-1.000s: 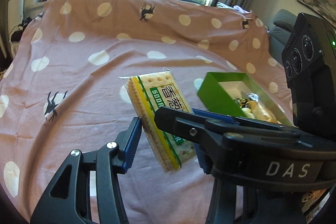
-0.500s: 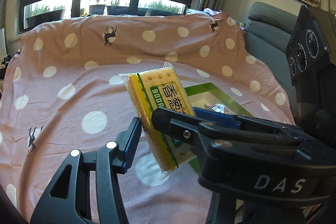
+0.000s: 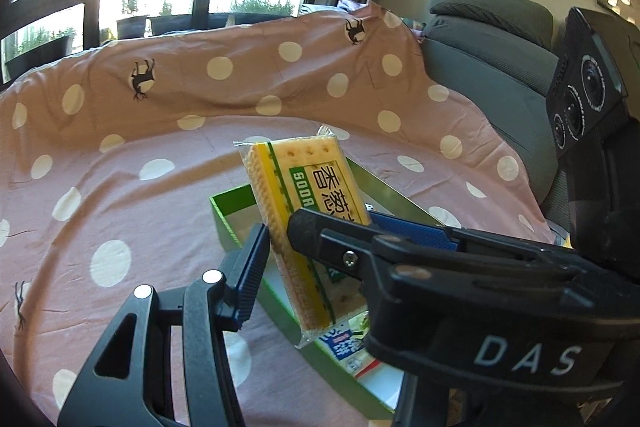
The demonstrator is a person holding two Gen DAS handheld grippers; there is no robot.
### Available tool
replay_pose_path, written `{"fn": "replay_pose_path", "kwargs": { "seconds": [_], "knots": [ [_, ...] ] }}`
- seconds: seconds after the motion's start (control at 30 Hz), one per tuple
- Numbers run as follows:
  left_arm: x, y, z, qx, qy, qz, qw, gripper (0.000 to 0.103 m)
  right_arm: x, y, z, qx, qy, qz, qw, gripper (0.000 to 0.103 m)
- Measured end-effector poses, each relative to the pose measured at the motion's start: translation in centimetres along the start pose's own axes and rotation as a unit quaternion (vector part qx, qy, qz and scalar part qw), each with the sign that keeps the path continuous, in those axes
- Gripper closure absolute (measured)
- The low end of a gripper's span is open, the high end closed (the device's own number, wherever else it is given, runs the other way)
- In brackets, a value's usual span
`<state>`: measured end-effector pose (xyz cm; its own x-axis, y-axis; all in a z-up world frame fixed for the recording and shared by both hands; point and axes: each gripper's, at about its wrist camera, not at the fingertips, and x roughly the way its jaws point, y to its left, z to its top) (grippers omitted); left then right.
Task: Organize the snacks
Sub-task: 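Lift the soda cracker packet and carry it over the green box, then lower the soda cracker packet into the box and open the right gripper, then withdraw the open right gripper from the box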
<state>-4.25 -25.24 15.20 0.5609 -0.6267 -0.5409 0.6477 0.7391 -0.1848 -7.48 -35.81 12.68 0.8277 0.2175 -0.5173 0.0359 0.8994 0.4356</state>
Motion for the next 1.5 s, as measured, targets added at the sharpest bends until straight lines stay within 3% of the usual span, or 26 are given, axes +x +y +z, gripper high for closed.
{"fn": "replay_pose_path", "kwargs": {
  "seconds": [0.43,0.93,1.13,1.3,1.5],
  "knots": [
    [4.6,-1.3,-0.2,-0.006,0.05,-0.024,0.9985,0.056,1.4,-4.9,0.1,0.063,0.034,-0.023,0.997,0.05],
    [6.9,-0.8,-1.1,-0.037,0.086,-0.038,0.9949,0.054,3.3,-6.9,-0.3,0.104,0.077,-0.039,0.991,0.05],
    [7.1,-0.4,-1.1,-0.056,0.095,-0.046,0.9928,0.033,3.2,-7.2,-0.2,0.115,0.071,-0.032,0.99,0.05],
    [6.0,-0.5,-0.9,-0.052,0.083,-0.025,0.9948,0.016,2.5,-6.9,0.0,0.11,0.06,-0.043,0.991,0.05],
    [3.9,-0.3,-0.3,-0.054,0.069,-0.012,0.9961,0.001,0.5,-6.1,0.5,0.104,0.029,-0.058,0.992,0.037]
  ]
}}
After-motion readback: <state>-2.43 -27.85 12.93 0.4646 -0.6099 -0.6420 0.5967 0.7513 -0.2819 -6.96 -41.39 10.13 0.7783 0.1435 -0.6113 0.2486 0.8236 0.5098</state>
